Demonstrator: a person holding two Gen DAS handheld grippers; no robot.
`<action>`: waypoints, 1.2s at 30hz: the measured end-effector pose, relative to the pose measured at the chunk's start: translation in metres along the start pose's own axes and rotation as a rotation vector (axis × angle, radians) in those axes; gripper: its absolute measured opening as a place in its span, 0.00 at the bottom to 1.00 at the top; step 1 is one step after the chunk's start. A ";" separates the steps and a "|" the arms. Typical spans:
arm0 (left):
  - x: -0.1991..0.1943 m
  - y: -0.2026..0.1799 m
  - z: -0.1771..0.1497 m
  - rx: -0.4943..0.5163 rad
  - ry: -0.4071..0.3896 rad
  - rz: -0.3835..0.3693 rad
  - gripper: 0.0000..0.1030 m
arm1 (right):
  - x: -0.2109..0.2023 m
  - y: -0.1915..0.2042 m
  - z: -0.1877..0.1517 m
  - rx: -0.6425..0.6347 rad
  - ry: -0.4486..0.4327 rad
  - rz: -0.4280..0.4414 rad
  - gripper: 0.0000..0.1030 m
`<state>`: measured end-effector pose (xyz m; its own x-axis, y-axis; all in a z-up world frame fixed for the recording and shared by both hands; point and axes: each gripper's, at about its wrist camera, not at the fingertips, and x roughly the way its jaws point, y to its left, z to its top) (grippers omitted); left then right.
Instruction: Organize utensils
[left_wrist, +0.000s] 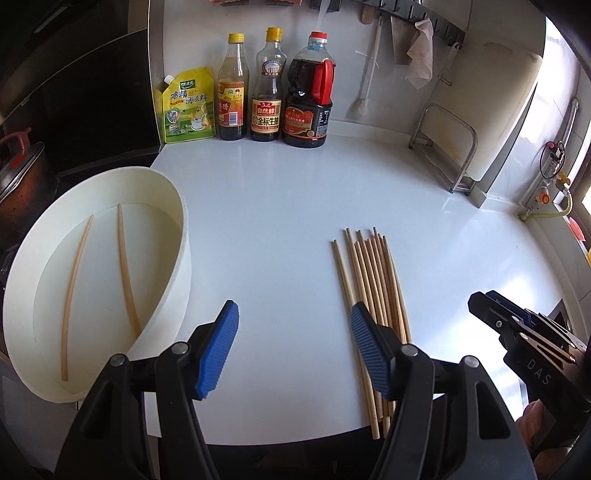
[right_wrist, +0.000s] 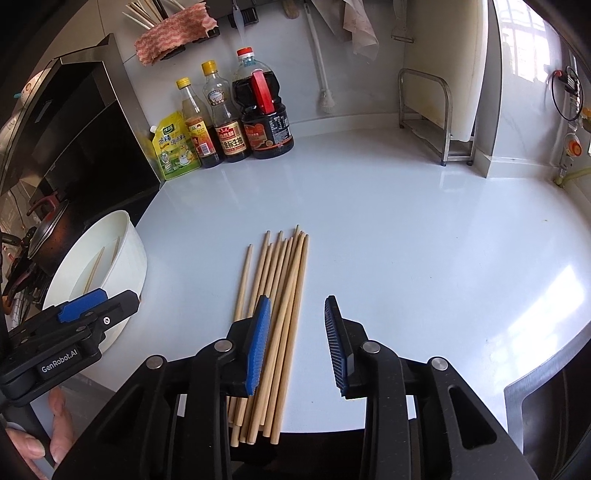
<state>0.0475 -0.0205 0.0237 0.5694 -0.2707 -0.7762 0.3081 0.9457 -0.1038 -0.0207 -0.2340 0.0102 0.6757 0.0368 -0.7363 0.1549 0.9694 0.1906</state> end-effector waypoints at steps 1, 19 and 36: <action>0.001 -0.003 -0.001 0.003 0.004 0.000 0.60 | 0.001 -0.003 -0.001 0.004 0.002 -0.002 0.29; 0.040 -0.039 -0.012 0.046 0.085 0.014 0.61 | 0.031 -0.034 -0.021 0.033 0.075 -0.032 0.29; 0.062 -0.041 -0.020 0.024 0.132 0.017 0.62 | 0.044 -0.031 -0.024 0.017 0.103 -0.035 0.33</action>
<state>0.0552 -0.0722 -0.0331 0.4698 -0.2274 -0.8530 0.3187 0.9448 -0.0763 -0.0128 -0.2564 -0.0431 0.5925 0.0287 -0.8051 0.1900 0.9662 0.1743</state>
